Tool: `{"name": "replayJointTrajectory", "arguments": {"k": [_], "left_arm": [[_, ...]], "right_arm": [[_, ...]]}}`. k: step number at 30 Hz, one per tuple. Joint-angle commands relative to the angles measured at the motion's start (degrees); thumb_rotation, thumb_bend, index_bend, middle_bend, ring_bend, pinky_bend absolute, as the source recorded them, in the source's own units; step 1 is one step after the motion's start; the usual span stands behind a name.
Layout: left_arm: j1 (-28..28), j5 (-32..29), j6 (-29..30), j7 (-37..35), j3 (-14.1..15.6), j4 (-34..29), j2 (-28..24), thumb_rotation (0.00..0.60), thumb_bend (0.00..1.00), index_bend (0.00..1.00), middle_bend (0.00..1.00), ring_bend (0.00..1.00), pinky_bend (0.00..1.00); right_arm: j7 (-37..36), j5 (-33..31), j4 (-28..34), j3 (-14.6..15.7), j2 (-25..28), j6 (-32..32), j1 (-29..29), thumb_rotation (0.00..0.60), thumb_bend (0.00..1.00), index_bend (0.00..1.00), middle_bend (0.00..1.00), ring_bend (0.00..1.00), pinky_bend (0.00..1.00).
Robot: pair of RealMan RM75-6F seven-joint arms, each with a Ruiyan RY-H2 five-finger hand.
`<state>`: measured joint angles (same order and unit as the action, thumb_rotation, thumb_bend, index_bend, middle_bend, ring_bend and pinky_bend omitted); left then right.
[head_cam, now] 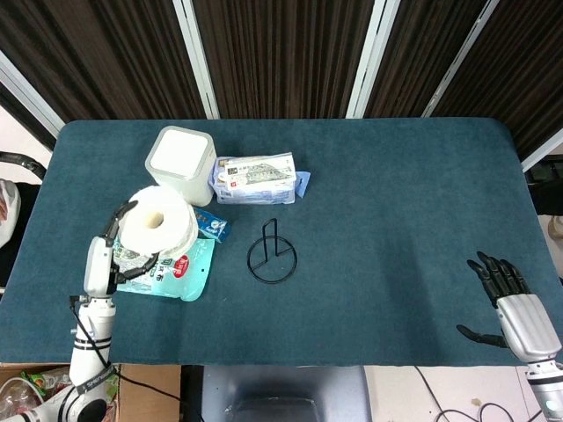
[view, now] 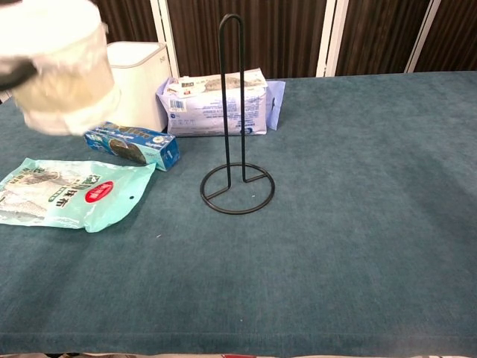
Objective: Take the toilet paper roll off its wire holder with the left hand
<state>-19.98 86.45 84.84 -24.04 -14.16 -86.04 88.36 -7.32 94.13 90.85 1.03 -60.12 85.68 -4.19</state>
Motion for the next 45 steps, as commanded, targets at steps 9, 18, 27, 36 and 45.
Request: {"name": "replayJointTrajectory", "arguments": {"k": [9,18,27,36,45], "left_arm": [[4.7,7.7,4.2,-7.2,12.2,15.7,10.4,0.6,0.66,0.83,0.81,0.8,0.83],[7.5,9.2,5.4,-11.1,16.8,22.4,13.0,0.6,0.58,0.7,0.68,0.58,0.46],[6.3,8.8,2.5,-12.1,17.2,24.3,11.9,0.6,0.45,0.02,0.06,0.01,0.12],[5.4,8.6,0.4,-15.8,17.7,17.6,6.9,0.6,0.39,0.0,0.0,0.0,0.06],[6.5,10.5,6.7,-14.9,16.7,12.2,-1.5,0.6,0.38,0.0,0.0,0.0,0.05]], "right_arm": [[0.0,-0.1,0.1,0.0,0.1,-0.5,-0.2,0.6,0.07,0.0,0.0,0.0,0.0],[-0.2,0.1,-0.2,0.2,0.1,-0.2,-0.1,0.6,0.07,0.0,0.0,0.0,0.0],[-0.1,0.4,-0.3,0.3,0.1,0.2,0.1,0.6,0.07,0.0,0.0,0.0,0.0],[1.6,0.6,0.3,0.7,0.3,-1.0,-0.3,0.6,0.07,0.0,0.0,0.0,0.0],[1.9,0.6,0.3,0.7,0.4,-0.6,-0.1,0.6,0.09,0.0,0.0,0.0,0.0]]}}
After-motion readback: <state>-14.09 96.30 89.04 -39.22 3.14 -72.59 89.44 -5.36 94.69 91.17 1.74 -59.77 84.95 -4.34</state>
